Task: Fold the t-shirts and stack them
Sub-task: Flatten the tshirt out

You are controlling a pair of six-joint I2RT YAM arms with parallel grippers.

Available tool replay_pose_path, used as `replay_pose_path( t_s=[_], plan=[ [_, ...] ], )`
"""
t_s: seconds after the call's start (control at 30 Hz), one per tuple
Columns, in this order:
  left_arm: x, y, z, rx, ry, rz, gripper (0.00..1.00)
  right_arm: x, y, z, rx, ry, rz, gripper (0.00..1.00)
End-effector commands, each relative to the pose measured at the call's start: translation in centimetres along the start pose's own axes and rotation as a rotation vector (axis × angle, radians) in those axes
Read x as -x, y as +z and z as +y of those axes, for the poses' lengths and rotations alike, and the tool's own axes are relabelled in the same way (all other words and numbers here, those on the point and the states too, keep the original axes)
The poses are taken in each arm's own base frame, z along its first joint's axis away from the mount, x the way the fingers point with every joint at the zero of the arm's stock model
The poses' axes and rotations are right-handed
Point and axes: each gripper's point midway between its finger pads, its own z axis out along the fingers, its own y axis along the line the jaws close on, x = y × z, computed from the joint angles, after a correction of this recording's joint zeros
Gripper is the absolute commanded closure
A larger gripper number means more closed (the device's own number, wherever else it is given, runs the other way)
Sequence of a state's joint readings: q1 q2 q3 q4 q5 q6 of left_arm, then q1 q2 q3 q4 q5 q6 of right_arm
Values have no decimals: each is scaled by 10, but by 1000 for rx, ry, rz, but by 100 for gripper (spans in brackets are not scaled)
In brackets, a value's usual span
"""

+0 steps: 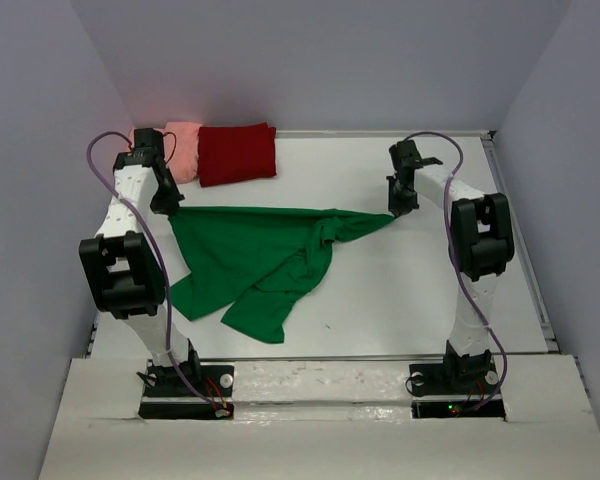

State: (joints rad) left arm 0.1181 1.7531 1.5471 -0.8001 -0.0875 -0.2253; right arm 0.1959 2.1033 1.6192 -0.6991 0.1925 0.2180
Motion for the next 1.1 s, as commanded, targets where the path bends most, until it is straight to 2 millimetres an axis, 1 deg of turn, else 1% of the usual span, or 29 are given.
replay_pose_path(
  t_s=[0.0, 0.03, 0.07, 0.13, 0.17, 0.23, 0.27, 0.3, 0.33, 0.37, 0.43, 0.47, 0.5, 0.53, 0.57, 0.6, 0.63, 0.67, 0.7, 0.73, 0.77, 0.8, 0.83, 0.87, 0.9, 0.97, 1.0, 1.03, 1.07],
  plan=[
    [21, -7, 8, 11, 3, -54, 100, 47, -30, 10, 91, 39, -157, 100],
    [21, -6, 7, 7, 2, -51, 100, 56, -29, 15, 109, 38, -171, 100],
    [22, -6, 4, -5, -2, -51, 100, 80, -40, 23, 150, 42, -222, 100],
    [23, -6, 2, -12, -2, -53, 100, 100, -47, 31, 179, 35, -256, 100],
    [22, -6, 3, -11, -5, -51, 100, 120, -53, 34, 187, 42, -296, 100],
    [24, -8, 2, -18, -4, -60, 100, 134, -61, 39, 209, 31, -320, 100],
    [28, -13, -1, -38, -4, -77, 100, 154, -80, 48, 263, 21, -372, 100],
    [30, -15, -1, -40, -6, -86, 100, 155, -80, 48, 263, 17, -373, 100],
    [32, -18, -3, -52, -7, -98, 100, 158, -88, 54, 305, 11, -383, 100],
    [34, -19, -9, -88, -16, -109, 100, 164, -103, 63, 368, 7, -405, 100],
    [36, -26, -19, -146, -31, -130, 100, 167, -122, 75, 455, 14, -414, 100],
    [36, -27, -27, -192, -41, -135, 100, 166, -139, 87, 540, 7, -417, 100],
    [38, -33, -32, -221, -63, -155, 100, 166, -149, 93, 586, 5, -417, 100],
    [38, -37, -40, -266, -73, -163, 100, 165, -158, 97, 624, 15, -414, 100],
    [43, -39, -45, -296, -87, -193, 100, 166, -177, 102, 678, 15, -428, 100],
    [47, -49, -49, -330, -111, -225, 100, 163, -183, 105, 706, 20, -421, 100],
    [46, -53, -56, -375, -120, -233, 100, 161, -193, 109, 746, 11, -426, 100],
    [49, -59, -61, -408, -127, -256, 100, 160, -200, 110, 762, 8, -431, 100],
    [62, -74, -66, -448, -132, -325, 100, 158, -212, 110, 780, 4, -440, 100],
    [67, -83, -70, -482, -147, -348, 100, 156, -219, 110, 796, -4, -445, 100],
    [76, -92, -73, -506, -154, -395, 100, 154, -227, 112, 821, -14, -451, 100],
    [82, -107, -74, -527, -163, -437, 100, 153, -242, 111, 838, -19, -468, 100],
    [91, -121, -77, -563, -189, -482, 100, 149, -249, 113, 863, -29, -466, 100],
    [95, -137, -78, -590, -201, -521, 100, 147, -256, 113, 875, -34, -473, 100],
    [98, -146, -79, -610, -214, -541, 100, 146, -264, 112, 888, -36, -480, 100],
    [103, -168, -83, -659, -246, -578, 100, 139, -288, 112, 932, -28, -493, 100],
    [102, -183, -83, -677, -250, -601, 100, 137, -297, 112, 954, -12, -489, 100],
    [101, -192, -83, -688, -252, -614, 100, 134, -305, 112, 970, -8, -488, 100],
    [98, -205, -81, -699, -258, -626, 100, 126, -324, 111, 1005, 2, -486, 100]
  ],
)
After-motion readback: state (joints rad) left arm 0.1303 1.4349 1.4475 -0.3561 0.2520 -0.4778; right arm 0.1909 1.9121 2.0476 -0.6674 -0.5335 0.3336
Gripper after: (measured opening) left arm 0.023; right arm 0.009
